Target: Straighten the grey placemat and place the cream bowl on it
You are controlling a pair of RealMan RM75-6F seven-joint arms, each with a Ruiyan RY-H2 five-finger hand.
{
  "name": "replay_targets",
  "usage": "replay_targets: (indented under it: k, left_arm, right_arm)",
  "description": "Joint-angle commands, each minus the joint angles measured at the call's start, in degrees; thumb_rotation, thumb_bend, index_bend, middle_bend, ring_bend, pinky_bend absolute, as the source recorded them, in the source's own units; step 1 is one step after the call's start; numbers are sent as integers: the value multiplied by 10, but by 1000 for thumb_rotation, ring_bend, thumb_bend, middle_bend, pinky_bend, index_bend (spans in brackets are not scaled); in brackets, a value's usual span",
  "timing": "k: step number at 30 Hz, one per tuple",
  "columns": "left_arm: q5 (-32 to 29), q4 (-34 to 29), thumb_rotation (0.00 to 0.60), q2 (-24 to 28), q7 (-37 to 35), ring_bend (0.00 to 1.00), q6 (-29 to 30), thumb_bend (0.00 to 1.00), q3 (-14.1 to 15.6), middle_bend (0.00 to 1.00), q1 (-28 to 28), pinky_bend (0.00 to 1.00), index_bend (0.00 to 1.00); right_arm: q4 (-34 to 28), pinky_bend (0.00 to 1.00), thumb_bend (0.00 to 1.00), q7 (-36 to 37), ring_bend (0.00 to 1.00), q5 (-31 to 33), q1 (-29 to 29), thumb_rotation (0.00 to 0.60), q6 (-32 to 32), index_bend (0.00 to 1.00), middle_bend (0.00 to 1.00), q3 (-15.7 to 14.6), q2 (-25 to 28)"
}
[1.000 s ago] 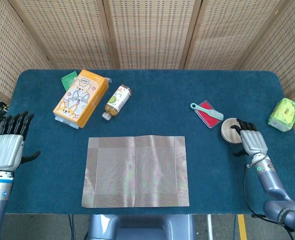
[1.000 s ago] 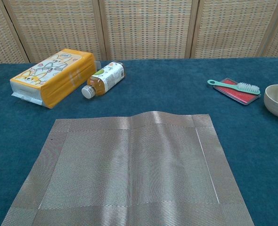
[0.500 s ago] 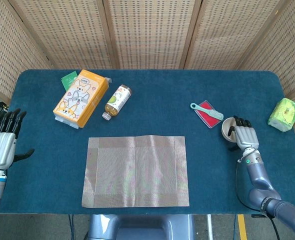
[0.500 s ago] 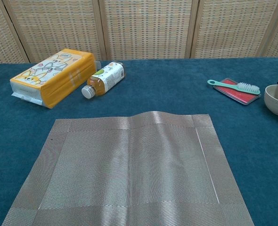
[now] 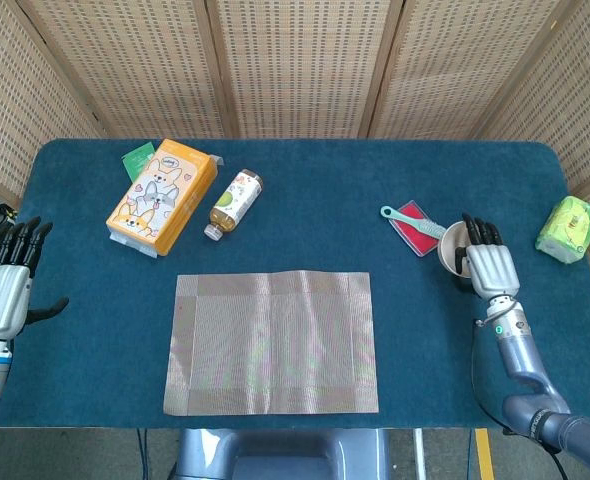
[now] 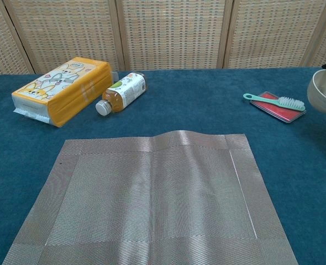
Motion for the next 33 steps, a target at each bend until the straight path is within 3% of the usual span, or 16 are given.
replay_targets:
  k: [1, 8, 14, 21, 33]
  left_arm:
    - [1, 1, 600, 2, -3, 0, -3, 0, 0, 0, 1, 0, 0]
    - [4, 1, 600, 5, -9, 0, -11, 0, -1, 0, 2, 0, 0]
    - [2, 0, 600, 7, -12, 0, -16, 0, -3, 0, 2, 0, 0]
    - [-6, 4, 600, 9, -16, 0, -27, 0, -7, 0, 1, 0, 0]
    - [-21, 10, 600, 10, -22, 0, -45, 0, -13, 0, -4, 0, 0]
  right_arm:
    - [-85, 0, 471, 14, 0, -78, 4, 600, 28, 717, 0, -18, 62]
    - [-231, 0, 467, 15, 0, -213, 67, 600, -13, 716, 0, -51, 169]
    - [-309, 0, 466, -19, 0, -252, 132, 600, -78, 714, 0, -46, 187]
    - [-338, 0, 466, -97, 0, -214, 210, 600, -186, 709, 0, -25, 127]
    - [-308, 0, 467, -236, 0, -99, 282, 600, -260, 708, 0, -14, 14]
